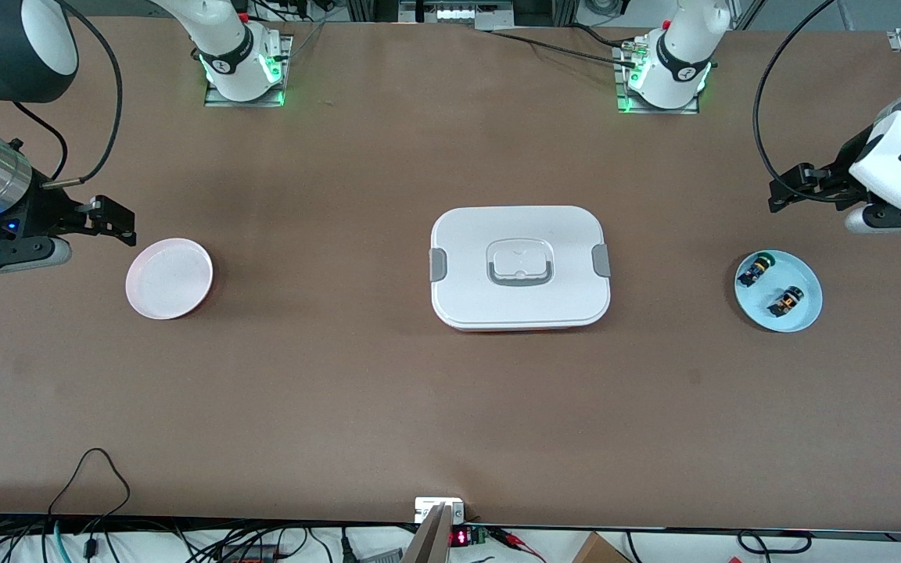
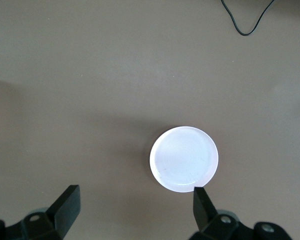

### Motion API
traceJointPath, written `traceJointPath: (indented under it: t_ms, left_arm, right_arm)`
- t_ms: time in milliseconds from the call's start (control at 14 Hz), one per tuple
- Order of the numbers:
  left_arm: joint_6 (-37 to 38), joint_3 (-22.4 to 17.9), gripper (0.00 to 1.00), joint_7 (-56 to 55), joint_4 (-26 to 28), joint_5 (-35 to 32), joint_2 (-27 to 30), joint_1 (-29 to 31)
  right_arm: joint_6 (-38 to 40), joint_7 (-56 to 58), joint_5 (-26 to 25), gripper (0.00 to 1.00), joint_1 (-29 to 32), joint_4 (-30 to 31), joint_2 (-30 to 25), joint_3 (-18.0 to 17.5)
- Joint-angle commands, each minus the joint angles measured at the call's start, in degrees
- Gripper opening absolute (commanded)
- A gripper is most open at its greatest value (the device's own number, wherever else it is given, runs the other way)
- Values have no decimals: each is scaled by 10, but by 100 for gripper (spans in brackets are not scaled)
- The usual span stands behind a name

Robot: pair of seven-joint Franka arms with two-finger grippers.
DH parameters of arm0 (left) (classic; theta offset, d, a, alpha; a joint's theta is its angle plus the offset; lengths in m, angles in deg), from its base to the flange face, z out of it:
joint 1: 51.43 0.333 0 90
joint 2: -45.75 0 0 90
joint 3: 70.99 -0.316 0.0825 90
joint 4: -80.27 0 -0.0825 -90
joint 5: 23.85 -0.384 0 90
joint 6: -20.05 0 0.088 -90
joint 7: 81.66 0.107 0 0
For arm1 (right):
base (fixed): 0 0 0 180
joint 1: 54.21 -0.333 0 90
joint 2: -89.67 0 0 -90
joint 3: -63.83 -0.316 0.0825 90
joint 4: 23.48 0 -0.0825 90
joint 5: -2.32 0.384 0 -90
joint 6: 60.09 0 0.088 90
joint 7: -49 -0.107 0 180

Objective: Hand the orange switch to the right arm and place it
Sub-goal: 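Move the left gripper toward the light-blue dish of switches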

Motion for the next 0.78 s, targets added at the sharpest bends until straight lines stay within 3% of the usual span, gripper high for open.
traceJointPath:
  t_ms: [0, 712]
  left_arm:
    - [15, 2, 100, -2, -22, 4, -9, 5]
    - [14, 1, 100, 2, -31, 3, -36, 20]
  right_arm:
    - [4, -9, 1, 100, 0, -11, 4, 0]
    - [5, -9, 1, 100, -3, -11, 2, -1]
